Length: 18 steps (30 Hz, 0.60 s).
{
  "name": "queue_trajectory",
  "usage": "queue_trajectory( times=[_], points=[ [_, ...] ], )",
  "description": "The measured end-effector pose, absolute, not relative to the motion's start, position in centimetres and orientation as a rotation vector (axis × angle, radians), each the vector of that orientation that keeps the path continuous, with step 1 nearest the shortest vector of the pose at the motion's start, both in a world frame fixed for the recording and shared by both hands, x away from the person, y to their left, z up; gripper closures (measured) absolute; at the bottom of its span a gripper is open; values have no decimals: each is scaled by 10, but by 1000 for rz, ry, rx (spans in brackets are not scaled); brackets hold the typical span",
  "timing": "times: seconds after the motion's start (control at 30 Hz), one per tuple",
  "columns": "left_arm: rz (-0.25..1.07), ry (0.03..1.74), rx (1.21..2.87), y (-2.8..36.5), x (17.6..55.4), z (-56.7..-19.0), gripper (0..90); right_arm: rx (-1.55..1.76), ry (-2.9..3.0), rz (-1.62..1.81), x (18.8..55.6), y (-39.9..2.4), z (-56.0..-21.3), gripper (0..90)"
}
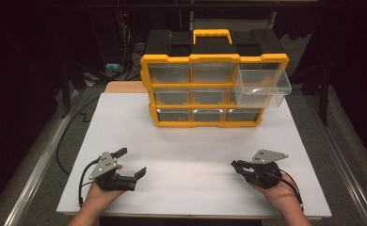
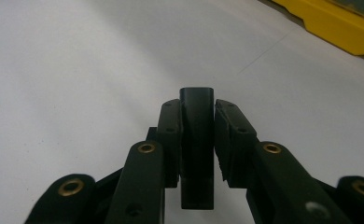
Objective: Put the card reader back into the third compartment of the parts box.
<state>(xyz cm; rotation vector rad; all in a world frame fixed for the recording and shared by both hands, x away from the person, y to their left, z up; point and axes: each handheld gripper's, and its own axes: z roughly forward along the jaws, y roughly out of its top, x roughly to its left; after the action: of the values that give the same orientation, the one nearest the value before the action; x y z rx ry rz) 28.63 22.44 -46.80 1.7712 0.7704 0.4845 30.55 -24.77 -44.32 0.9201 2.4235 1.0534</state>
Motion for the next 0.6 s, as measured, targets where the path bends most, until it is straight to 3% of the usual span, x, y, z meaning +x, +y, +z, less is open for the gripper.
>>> queue_trajectory(
  times=[0.6],
  points=[
    [474, 752, 1768, 222, 285, -469, 2, 902, 2594, 839, 325, -240, -429, 746]
  ],
)
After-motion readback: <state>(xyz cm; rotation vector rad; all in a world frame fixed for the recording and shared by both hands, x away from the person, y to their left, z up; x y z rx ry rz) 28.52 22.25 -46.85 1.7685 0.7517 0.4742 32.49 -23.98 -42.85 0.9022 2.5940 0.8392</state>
